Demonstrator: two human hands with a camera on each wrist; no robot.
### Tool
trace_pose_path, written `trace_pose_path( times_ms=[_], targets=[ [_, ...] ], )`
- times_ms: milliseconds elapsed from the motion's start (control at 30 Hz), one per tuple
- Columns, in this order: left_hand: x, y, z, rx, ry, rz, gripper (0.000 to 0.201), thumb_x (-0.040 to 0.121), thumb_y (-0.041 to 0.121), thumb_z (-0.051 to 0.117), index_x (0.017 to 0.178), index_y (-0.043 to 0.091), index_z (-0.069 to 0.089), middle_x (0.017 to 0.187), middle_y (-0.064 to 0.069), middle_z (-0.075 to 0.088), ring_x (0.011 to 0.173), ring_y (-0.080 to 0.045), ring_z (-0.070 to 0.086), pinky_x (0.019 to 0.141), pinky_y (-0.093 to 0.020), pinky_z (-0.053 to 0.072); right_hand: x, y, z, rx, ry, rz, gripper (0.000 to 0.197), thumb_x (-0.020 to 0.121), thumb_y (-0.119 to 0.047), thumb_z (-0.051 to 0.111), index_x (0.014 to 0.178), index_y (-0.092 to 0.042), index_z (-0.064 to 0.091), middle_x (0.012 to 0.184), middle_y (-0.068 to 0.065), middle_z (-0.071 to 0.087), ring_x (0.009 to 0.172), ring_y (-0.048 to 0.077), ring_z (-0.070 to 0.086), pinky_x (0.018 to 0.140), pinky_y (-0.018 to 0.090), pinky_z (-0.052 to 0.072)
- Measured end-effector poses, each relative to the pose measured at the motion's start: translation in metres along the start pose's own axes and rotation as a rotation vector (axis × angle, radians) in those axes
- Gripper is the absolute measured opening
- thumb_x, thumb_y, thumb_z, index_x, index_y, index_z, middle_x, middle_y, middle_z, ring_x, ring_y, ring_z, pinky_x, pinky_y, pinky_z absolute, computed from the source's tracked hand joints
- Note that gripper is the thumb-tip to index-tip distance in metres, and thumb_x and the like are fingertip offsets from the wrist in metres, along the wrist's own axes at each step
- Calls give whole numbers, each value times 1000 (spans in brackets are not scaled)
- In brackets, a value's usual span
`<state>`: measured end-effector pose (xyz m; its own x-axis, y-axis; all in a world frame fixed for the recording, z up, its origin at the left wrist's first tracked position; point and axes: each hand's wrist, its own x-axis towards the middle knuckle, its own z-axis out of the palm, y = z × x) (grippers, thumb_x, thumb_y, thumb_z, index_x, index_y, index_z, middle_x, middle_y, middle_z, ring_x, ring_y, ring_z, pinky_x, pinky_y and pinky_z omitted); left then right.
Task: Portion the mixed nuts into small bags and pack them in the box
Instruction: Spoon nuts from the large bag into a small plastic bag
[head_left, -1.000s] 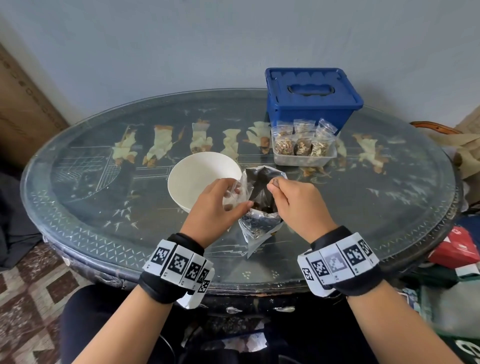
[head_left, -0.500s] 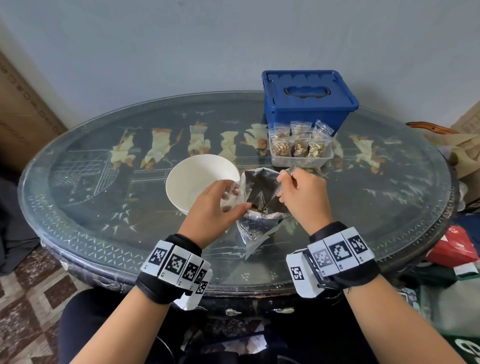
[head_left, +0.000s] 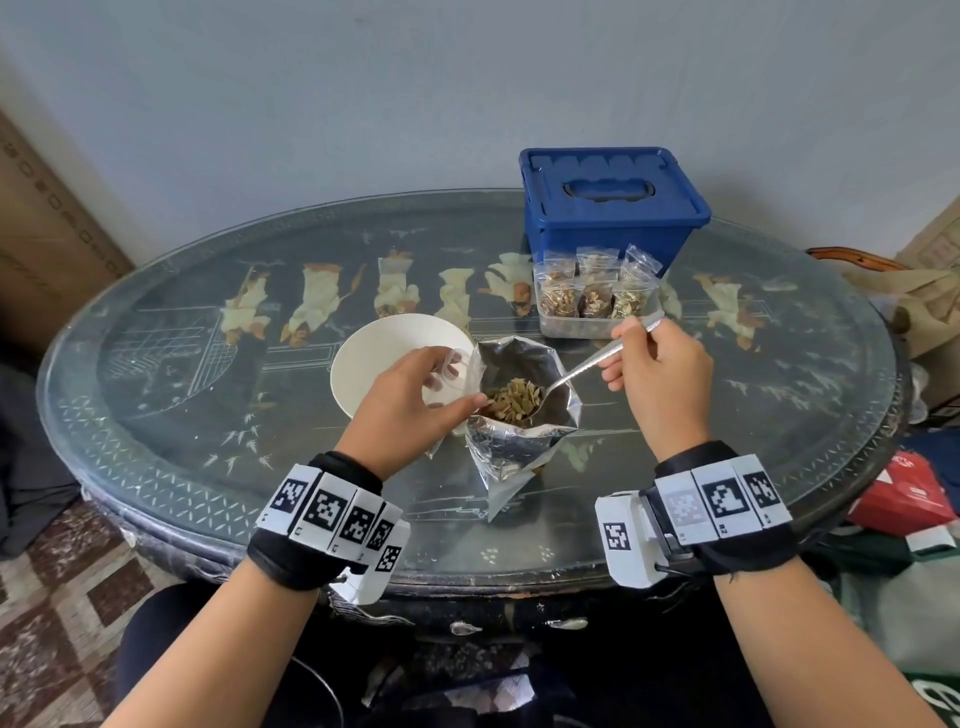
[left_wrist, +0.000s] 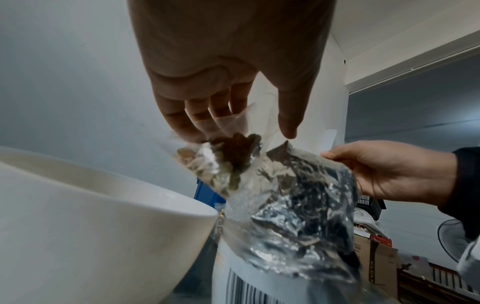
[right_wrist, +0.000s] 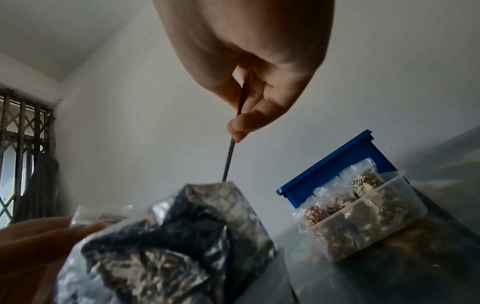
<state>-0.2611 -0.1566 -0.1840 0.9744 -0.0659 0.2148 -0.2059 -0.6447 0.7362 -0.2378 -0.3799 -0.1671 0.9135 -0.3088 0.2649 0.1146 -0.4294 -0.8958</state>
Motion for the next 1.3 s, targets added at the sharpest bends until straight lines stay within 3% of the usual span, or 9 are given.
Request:
trace_pose_path(
  times_ms=[200,367,567,700,900,1033,1300],
  targets=[
    [6,6,-6,96,-38,67,49,77,29,73,117,7,57,100,1,54,84,-11,48,65,2,34,4,2,-4,40,48,17,25,97,-16,44,83,-6,62,59,2,61,46,3,56,47,11,45],
    [11,11,-12,230,-139,86,51,78,36,71,118,9,57,99,3,51,84,-10,47,69,-12,30,7,2,-10,98,84,41,26,95,-9,42,75,-14,57,58,2,60,44,4,55,49,19,47],
    [22,22,-14,359,-232,126,48,80,40,67,117,11,56,100,3,53,85,-9,43,69,-17,26,15,-5,-20,201,167,66,30,97,-10,42,69,-17,54,56,5,58,39,4,51,43,17,43],
    [31,26,-13,423,-302,123,48,81,44,64,117,14,55,96,8,45,84,-8,40,68,-16,24,18,-11,-23,241,184,56,29,97,-11,42,71,-16,55,55,3,57,39,5,50,42,19,43],
    [36,31,-11,446,-340,145,47,83,44,62,118,14,55,109,0,55,85,-8,42,71,-17,28,17,-16,-17,247,165,26,30,97,-12,43,71,-17,54,55,2,58,40,5,51,43,19,44],
    [37,33,-9,450,-371,144,49,81,46,63,116,13,55,109,-1,56,86,-9,44,71,-18,29,13,-15,-12,242,138,29,24,97,-12,42,77,-11,56,58,4,59,43,5,54,44,18,45],
    [38,38,-6,450,-404,147,49,80,47,64,114,12,56,106,-1,55,92,-15,51,80,-26,41,6,-14,-8,246,116,23,29,97,-12,43,71,-20,56,58,3,60,44,5,54,47,20,46]
  ],
)
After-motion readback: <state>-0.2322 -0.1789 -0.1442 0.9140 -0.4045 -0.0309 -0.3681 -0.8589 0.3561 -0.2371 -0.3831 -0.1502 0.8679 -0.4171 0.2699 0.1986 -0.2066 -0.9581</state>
